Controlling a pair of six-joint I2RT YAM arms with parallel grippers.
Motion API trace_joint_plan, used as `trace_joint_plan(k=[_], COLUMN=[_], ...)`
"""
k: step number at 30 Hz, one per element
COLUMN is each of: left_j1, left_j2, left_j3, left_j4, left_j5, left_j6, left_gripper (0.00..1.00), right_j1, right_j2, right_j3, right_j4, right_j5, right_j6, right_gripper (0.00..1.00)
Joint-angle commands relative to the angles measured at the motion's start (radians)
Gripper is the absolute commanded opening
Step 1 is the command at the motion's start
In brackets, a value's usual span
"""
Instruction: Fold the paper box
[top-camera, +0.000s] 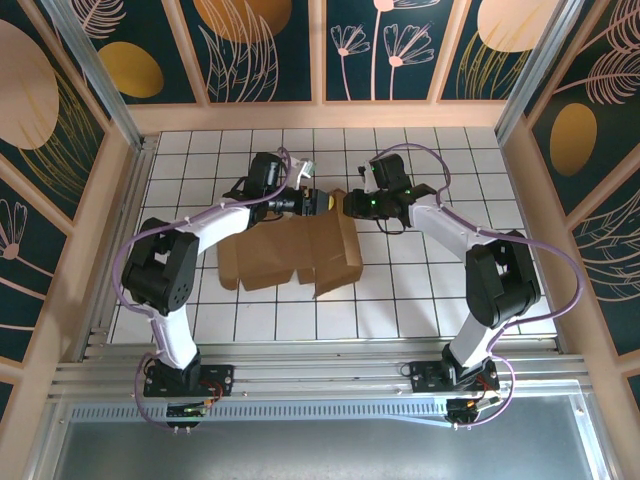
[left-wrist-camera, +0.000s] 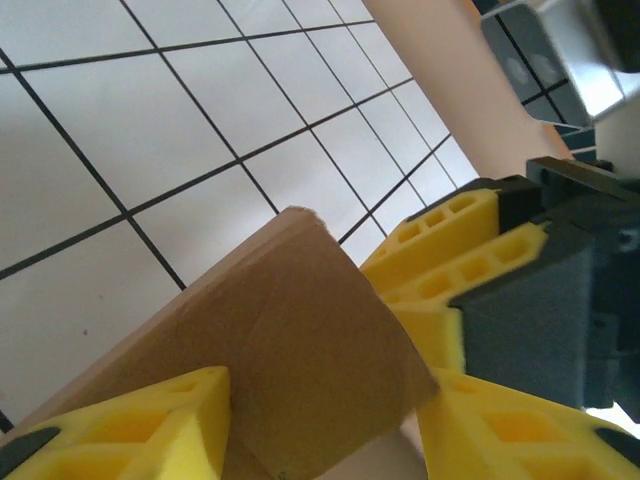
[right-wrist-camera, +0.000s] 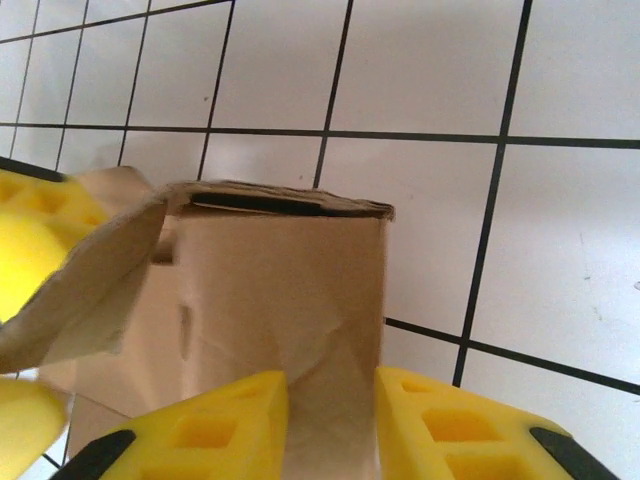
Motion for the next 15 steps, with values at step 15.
trace_joint_plan(k=[15], left_j1=[-0.011], left_j2=[-0.172], left_j3=[-0.010], left_j4=[-0.229], left_j5=[-0.471], left_j6=[0.388], left_gripper=[0.53], right_j1=[0.016], right_j2=[0.006], right_j3=[-0.105], right_j4=[0.030], right_j5=[0.067], right_j6=[0.045], right_gripper=[0.48])
